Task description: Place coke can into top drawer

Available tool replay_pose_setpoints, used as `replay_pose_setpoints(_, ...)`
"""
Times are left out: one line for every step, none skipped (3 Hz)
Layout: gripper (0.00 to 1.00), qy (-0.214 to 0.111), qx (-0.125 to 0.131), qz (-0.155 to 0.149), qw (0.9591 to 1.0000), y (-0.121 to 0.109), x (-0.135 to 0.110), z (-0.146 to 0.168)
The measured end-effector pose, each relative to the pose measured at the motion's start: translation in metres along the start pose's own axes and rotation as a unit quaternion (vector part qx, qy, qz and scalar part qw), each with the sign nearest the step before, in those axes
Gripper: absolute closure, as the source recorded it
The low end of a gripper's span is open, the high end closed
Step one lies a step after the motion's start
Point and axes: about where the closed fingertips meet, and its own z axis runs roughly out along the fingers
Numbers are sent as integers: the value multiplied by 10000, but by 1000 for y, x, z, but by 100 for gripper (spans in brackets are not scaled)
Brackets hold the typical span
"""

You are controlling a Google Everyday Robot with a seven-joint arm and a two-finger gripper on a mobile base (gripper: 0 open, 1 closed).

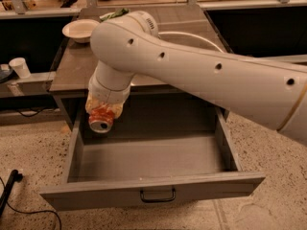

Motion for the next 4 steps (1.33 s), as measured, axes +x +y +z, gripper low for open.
replay_pose_setpoints(100, -347, -340, 137, 9987, 21, -21, 26)
replay_pose_setpoints(100, -720, -342, 199, 9966, 53, -51, 64)
replay_pose_setpoints(100, -603, -114, 210, 9979, 78, -59, 99)
replay_pose_setpoints(100, -454, -72, 100, 9989, 93, -59, 119)
